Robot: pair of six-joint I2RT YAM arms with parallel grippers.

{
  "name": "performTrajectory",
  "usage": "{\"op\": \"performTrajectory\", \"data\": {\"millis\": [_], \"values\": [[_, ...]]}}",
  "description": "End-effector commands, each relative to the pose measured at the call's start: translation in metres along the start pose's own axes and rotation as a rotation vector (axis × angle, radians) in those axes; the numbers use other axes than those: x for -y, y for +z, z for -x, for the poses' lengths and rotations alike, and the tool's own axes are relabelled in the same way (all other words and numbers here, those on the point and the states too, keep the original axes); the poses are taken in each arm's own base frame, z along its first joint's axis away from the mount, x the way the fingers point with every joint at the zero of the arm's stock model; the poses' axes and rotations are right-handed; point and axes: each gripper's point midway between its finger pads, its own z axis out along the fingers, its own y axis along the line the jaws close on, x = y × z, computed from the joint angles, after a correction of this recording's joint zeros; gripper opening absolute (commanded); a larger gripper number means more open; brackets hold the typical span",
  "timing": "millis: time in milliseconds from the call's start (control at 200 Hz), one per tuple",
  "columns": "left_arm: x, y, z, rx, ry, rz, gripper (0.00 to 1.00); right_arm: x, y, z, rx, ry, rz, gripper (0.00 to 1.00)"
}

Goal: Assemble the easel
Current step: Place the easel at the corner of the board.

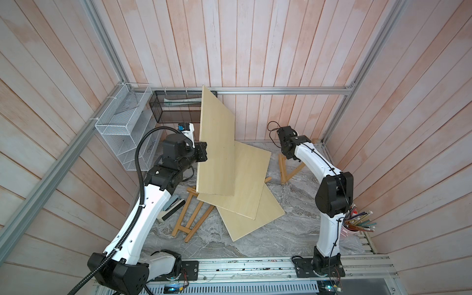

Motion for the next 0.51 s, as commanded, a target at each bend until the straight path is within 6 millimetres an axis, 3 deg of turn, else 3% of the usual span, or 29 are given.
{"op": "performTrajectory", "data": {"millis": [0,180,320,500], "values": [[0.011,-0.020,0.037,0.116,0.123,-0.011,0.00,-0.044,0.017,-0.011,-0.060,-0.063,0.087,0.00],[0.010,-0.015,0.033,0.100,0.111,-0.008,0.00,-0.063,0.020,-0.014,-0.078,-0.068,0.125,0.00],[0.013,-0.014,0.034,0.105,0.099,-0.021,0.00,-0.058,0.012,-0.004,-0.054,-0.002,0.161,0.00],[0.019,-0.012,0.036,0.109,0.096,-0.026,0.00,-0.032,-0.029,0.025,0.065,0.177,0.268,0.42]]}}
